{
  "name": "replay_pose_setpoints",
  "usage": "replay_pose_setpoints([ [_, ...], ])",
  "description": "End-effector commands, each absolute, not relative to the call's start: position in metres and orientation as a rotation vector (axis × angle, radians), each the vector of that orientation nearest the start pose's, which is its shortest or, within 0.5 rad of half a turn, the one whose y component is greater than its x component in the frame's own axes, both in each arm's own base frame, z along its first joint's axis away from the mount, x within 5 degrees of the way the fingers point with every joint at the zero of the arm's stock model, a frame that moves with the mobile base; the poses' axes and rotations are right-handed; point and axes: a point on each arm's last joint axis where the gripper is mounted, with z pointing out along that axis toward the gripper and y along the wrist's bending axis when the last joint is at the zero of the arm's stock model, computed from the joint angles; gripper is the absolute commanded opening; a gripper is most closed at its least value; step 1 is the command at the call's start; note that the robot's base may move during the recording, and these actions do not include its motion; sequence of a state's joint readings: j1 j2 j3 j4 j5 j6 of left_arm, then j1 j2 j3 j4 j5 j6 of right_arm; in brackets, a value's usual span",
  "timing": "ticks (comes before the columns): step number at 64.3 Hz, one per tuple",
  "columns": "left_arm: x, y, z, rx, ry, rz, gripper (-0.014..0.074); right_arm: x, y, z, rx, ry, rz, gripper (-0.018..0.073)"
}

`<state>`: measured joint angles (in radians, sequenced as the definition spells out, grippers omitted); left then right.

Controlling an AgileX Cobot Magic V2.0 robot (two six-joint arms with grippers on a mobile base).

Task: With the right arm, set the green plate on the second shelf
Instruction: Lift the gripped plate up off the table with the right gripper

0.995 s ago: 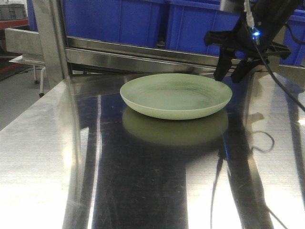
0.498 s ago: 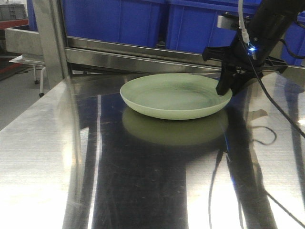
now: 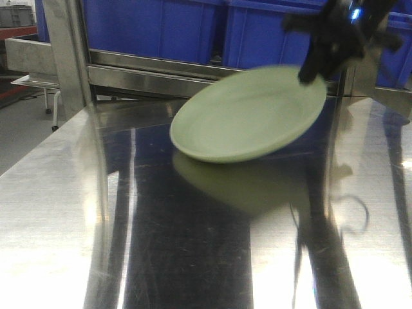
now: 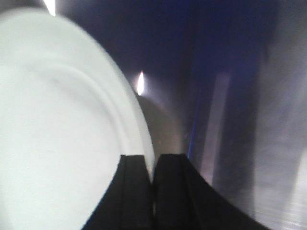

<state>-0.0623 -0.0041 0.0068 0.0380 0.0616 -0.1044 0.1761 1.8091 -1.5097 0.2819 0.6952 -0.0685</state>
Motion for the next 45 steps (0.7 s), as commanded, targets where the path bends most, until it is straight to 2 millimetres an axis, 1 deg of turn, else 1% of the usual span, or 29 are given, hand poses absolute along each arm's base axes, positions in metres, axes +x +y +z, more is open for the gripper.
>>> replay_pose_setpoints([
  [1, 0.056, -0.004, 0.2, -0.008, 1.49, -0.111, 0.0131, 0.374, 0.08, 0.368, -0.115, 2.188, 0.348, 0.0029],
  [4, 0.056, -0.004, 0.2, -0.008, 1.49, -0.111, 0.0131, 0.358, 0.077, 0.387, -0.137, 2.125, 0.314, 0.0029],
  [5, 0.056, -0.004, 0.2, -0.008, 1.49, -0.111, 0.0131, 0.356, 0.076, 0.388, -0.141, 2.115, 0.306, 0.0029],
  [6, 0.056, -0.004, 0.2, -0.008, 1.49, -0.111, 0.0131, 0.349, 0.075, 0.397, -0.142, 2.084, 0.3, 0.0029],
  [10, 0.056, -0.004, 0.2, -0.008, 1.49, -0.111, 0.0131, 0.328, 0.07, 0.415, -0.125, 1.996, 0.3, 0.0029],
  [11, 0.056, -0.004, 0.2, -0.008, 1.49, -0.111, 0.0131, 0.319, 0.068, 0.421, -0.119, 1.969, 0.302, 0.0029],
  [12, 0.056, -0.004, 0.2, -0.008, 1.49, -0.111, 0.0131, 0.317, 0.067, 0.421, -0.114, 1.958, 0.301, 0.0029],
  [13, 0.056, -0.004, 0.2, -0.008, 1.49, -0.111, 0.0131, 0.308, 0.065, 0.427, -0.105, 1.922, 0.304, 0.0029],
  [16, 0.056, -0.004, 0.2, -0.008, 1.49, -0.111, 0.0131, 0.289, 0.06, 0.44, -0.093, 1.835, 0.301, 0.0029],
  [19, 0.056, -0.004, 0.2, -0.008, 1.49, -0.111, 0.0131, 0.262, 0.054, 0.453, -0.084, 1.723, 0.29, 0.0029],
  [21, 0.056, -0.004, 0.2, -0.008, 1.49, -0.111, 0.0131, 0.253, 0.051, 0.451, -0.078, 1.689, 0.282, 0.0029],
  [22, 0.056, -0.004, 0.2, -0.008, 1.49, -0.111, 0.0131, 0.242, 0.049, 0.455, -0.075, 1.649, 0.28, 0.0029],
  [26, 0.056, -0.004, 0.2, -0.008, 1.49, -0.111, 0.0131, 0.215, 0.042, 0.46, -0.063, 1.529, 0.265, 0.0029],
  [27, 0.056, -0.004, 0.2, -0.008, 1.49, -0.111, 0.0131, 0.205, 0.04, 0.458, -0.064, 1.503, 0.258, 0.0029],
  [28, 0.056, -0.004, 0.2, -0.008, 1.49, -0.111, 0.0131, 0.195, 0.037, 0.461, -0.067, 1.457, 0.246, 0.0029],
  [29, 0.056, -0.004, 0.2, -0.008, 1.49, -0.111, 0.0131, 0.196, 0.037, 0.455, -0.073, 1.469, 0.235, 0.0029],
  [30, 0.056, -0.004, 0.2, -0.008, 1.49, -0.111, 0.0131, 0.186, 0.035, 0.454, -0.079, 1.44, 0.222, 0.0029],
  [32, 0.056, -0.004, 0.2, -0.008, 1.49, -0.111, 0.0131, 0.174, 0.032, 0.451, -0.087, 1.408, 0.206, 0.0029],
  [33, 0.056, -0.004, 0.2, -0.008, 1.49, -0.111, 0.0131, 0.164, 0.03, 0.452, -0.09, 1.378, 0.199, 0.0029],
  [36, 0.056, -0.004, 0.2, -0.008, 1.49, -0.111, 0.0131, 0.143, 0.026, 0.444, -0.098, 1.353, 0.186, 0.0029],
  [37, 0.056, -0.004, 0.2, -0.008, 1.49, -0.111, 0.0131, 0.141, 0.026, 0.44, -0.102, 1.36, 0.182, 0.0029],
  [41, 0.056, -0.004, 0.2, -0.008, 1.49, -0.111, 0.0131, 0.113, 0.021, 0.43, -0.12, 1.328, 0.154, 0.0029],
  [45, 0.056, -0.004, 0.2, -0.008, 1.49, -0.111, 0.0131, 0.092, 0.016, 0.418, -0.136, 1.304, 0.117, 0.0029],
])
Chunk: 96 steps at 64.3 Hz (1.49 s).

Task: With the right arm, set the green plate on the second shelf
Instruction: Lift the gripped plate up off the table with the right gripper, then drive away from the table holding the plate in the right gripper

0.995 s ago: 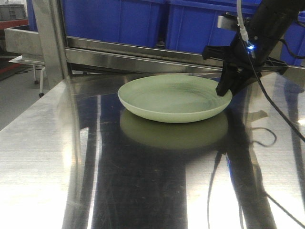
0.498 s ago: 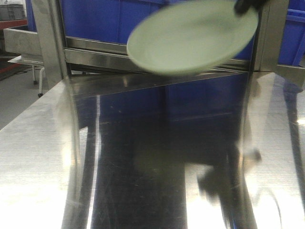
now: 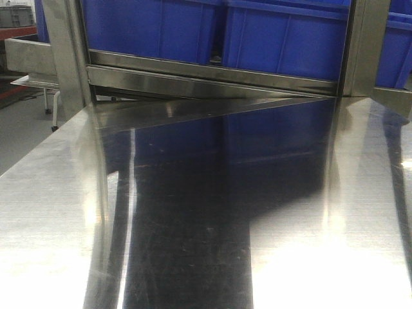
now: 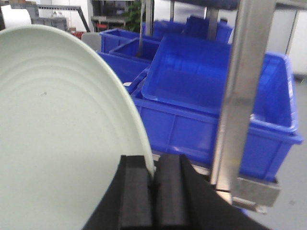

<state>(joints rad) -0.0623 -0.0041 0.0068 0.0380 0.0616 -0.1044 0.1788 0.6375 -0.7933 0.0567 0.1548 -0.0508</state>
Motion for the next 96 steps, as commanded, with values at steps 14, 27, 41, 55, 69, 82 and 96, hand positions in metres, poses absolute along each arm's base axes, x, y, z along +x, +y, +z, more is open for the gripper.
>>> replay_pose_setpoints([
  [14, 0.056, -0.004, 0.2, -0.008, 1.49, -0.111, 0.0131, 0.024, 0.002, 0.376, -0.1, 1.23, 0.042, 0.0029],
  [27, 0.056, -0.004, 0.2, -0.008, 1.49, -0.111, 0.0131, 0.011, 0.0, 0.335, -0.07, 1.33, -0.011, 0.0029],
  [41, 0.056, -0.004, 0.2, -0.008, 1.49, -0.111, 0.0131, 0.016, 0.0, 0.326, -0.071, 1.351, -0.01, 0.0029],
  [55, 0.056, -0.004, 0.2, -0.008, 1.49, -0.111, 0.0131, 0.017, 0.001, 0.326, -0.07, 1.344, -0.01, 0.0029],
  [69, 0.056, -0.004, 0.2, -0.008, 1.49, -0.111, 0.0131, 0.017, 0.001, 0.326, -0.049, 1.345, 0.033, 0.0029],
  [82, 0.056, -0.004, 0.2, -0.008, 1.49, -0.111, 0.0131, 0.017, 0.001, 0.326, -0.049, 1.345, 0.033, 0.0029],
  [96, 0.056, -0.004, 0.2, -0.008, 1.49, -0.111, 0.0131, 0.017, 0.001, 0.326, -0.049, 1.346, 0.033, 0.0029],
])
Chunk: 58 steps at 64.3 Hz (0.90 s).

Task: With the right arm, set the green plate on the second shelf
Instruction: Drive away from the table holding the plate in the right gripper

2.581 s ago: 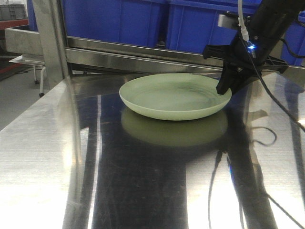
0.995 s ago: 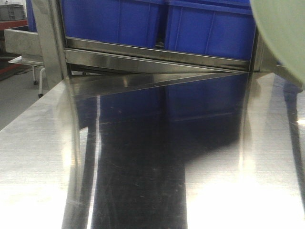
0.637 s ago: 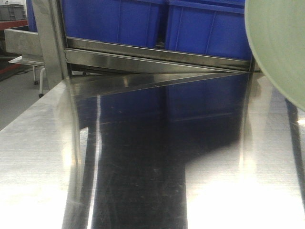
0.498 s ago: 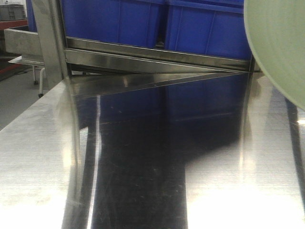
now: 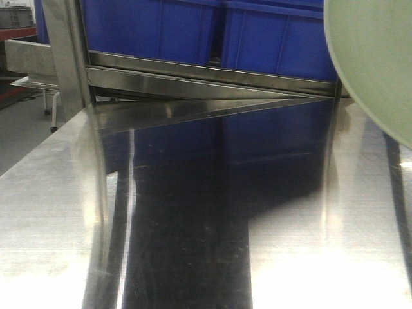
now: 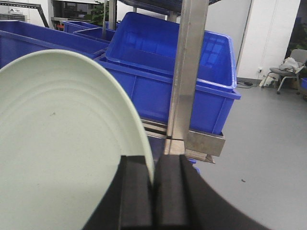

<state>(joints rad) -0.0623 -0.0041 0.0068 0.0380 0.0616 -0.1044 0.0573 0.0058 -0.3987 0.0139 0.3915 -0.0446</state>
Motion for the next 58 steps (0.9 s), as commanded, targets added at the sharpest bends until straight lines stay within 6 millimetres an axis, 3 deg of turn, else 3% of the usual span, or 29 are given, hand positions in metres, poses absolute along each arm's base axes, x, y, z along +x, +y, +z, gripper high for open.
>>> replay_pose_setpoints([
  [1, 0.0564, -0.0036, 0.2001, -0.008, 1.49, -0.111, 0.0131, 0.0169, 0.0014, 0.3257, -0.049, 1.346, 0.033, 0.0029],
  [58, 0.0564, -0.0036, 0.2001, -0.008, 1.49, -0.111, 0.0131, 0.0169, 0.0014, 0.3254, -0.05, 1.35, 0.033, 0.0029],
])
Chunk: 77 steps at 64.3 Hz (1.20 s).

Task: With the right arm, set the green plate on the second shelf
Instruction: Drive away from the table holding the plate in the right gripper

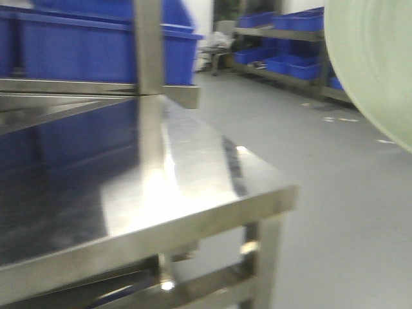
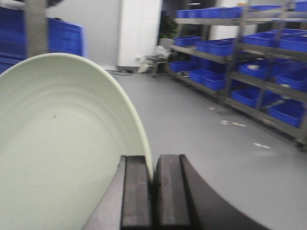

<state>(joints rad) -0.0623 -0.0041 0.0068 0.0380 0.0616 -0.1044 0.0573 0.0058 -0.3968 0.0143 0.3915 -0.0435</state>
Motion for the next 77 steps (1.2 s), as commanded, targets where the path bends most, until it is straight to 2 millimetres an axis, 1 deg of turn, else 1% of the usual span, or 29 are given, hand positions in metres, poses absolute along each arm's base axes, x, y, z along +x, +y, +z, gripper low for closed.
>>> replay_pose_setpoints([
  [1, 0.0564, -0.0036, 0.2001, -0.008, 1.49, -0.111, 0.0131, 0.0169, 0.0014, 0.3254, -0.05, 1.35, 0.033, 0.0029],
  [77, 0.0564, -0.0036, 0.2001, -0.008, 1.49, -0.111, 0.0131, 0.0169, 0.0014, 0.3254, -0.05, 1.35, 0.033, 0.0029],
])
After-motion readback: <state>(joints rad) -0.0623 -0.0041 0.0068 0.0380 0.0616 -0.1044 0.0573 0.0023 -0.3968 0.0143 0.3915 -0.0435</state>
